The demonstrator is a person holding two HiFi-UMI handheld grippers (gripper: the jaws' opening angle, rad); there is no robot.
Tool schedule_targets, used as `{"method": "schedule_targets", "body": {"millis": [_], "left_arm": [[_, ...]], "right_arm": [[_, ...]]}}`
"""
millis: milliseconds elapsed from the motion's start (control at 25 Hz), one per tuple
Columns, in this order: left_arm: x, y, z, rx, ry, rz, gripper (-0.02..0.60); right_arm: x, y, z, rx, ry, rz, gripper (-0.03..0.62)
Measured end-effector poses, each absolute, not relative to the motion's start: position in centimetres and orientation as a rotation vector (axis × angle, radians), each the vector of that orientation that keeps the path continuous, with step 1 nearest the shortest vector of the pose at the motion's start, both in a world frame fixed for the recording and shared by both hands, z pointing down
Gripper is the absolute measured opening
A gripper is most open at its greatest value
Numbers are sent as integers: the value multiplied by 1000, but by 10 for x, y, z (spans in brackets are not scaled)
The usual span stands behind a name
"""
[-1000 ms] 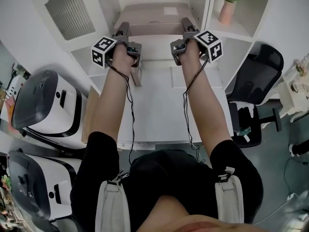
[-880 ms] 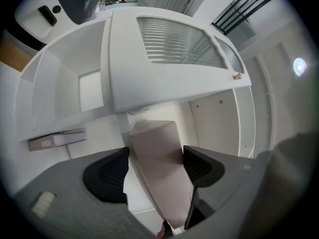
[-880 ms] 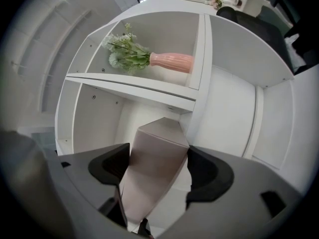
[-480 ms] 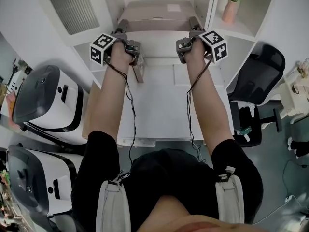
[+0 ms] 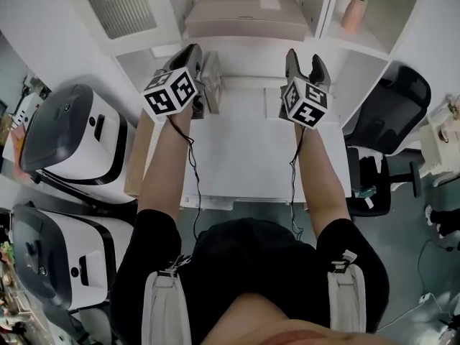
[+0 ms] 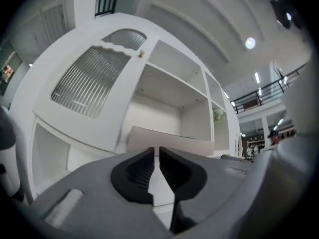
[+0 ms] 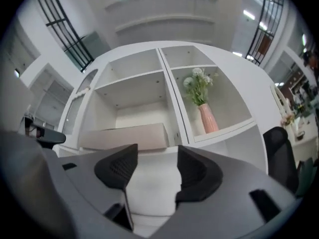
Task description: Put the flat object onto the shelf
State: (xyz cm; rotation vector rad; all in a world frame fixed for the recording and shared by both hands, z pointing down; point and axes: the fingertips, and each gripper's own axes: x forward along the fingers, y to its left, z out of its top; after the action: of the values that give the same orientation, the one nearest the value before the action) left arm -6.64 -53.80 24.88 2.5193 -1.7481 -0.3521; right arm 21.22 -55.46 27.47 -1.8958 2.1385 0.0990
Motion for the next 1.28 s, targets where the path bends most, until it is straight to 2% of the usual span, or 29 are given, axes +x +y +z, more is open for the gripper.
{"method": "schedule_targets", "body": {"millis": [120, 200, 400, 680, 1000, 1280], "left_arm": [[-51, -518, 266, 2619, -1812, -297, 20], [-43, -504, 277, 2665, -1855, -269, 17], [-33, -465, 304, 2758, -1972, -157, 17], [-39, -423, 359, 2672, -1878, -177, 17], [-49, -394, 433, 2598, -1822, -21, 17], [-53, -385, 440, 2592, -1793, -20, 17]], "right_arm": [[211, -541, 290, -1950, 2109, 180, 92], [208, -531, 299, -1938, 2115, 186, 4], [179, -504, 329, -1810, 2247, 110, 0], [136, -448, 375, -1719, 2417, 240, 0], [113, -409, 438, -1720, 2510, 93, 0], [107, -398, 449, -1748, 2508, 57, 0]]}}
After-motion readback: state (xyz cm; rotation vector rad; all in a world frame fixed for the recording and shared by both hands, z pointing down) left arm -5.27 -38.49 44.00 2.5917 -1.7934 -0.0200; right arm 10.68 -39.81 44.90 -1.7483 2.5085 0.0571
